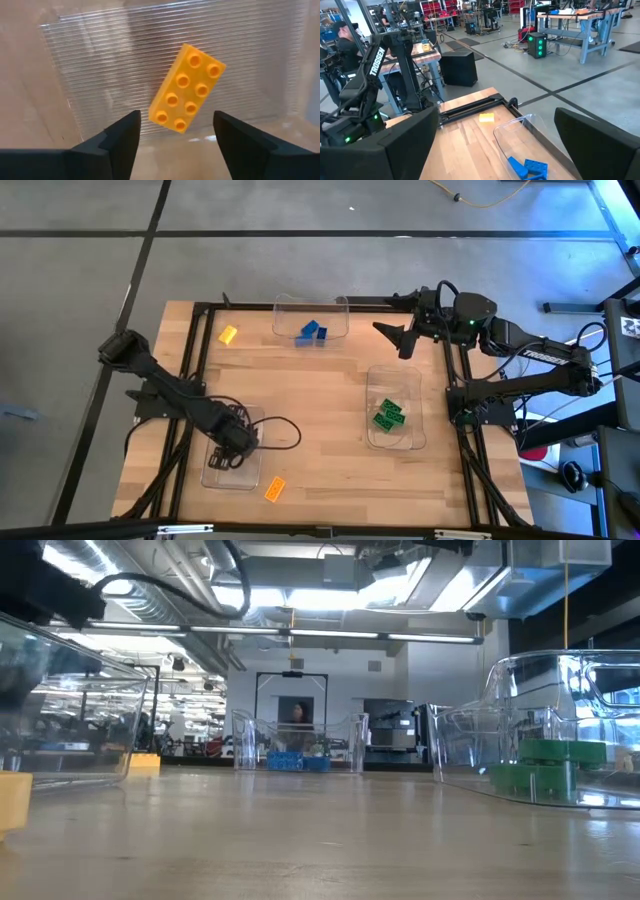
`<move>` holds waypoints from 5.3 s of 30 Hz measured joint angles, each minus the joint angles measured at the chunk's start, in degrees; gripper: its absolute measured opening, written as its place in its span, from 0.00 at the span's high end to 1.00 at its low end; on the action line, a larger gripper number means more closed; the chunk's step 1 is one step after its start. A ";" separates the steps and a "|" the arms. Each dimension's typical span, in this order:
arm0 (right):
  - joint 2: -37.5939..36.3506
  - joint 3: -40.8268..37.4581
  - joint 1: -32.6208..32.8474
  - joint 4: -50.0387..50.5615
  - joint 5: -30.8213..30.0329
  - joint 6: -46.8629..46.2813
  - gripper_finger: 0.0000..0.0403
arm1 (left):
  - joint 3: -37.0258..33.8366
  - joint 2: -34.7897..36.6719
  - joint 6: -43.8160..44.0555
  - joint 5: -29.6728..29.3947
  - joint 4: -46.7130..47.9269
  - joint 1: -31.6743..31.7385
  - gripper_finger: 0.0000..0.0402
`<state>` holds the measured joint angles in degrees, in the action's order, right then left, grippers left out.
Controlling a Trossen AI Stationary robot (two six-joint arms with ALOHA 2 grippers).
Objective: Sort & place blocks by color
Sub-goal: Put the top right yellow block into the bottom left transparent bin, then put the top yellow block into the bottom left transparent bin
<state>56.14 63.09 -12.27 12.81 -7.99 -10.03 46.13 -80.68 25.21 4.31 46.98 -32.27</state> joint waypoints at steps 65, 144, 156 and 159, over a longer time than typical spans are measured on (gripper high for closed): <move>0.00 0.00 0.06 2.07 3.13 0.84 0.01 | -0.22 27.82 -9.60 -6.16 -60.68 43.71 0.37; 0.00 0.00 0.06 3.47 3.08 -3.00 0.01 | -12.96 -4.75 16.48 -19.97 -31.19 75.86 0.66; 0.00 0.00 0.05 3.44 3.08 -2.98 0.01 | -13.18 11.48 5.00 -10.58 -31.37 74.93 0.68; 0.06 0.00 0.06 3.43 3.08 -2.99 0.01 | -13.18 19.83 2.89 -8.01 -31.66 72.30 0.68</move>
<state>56.20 63.09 -12.21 16.24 -4.91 -13.02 32.95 -60.84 28.10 -3.69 15.33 40.03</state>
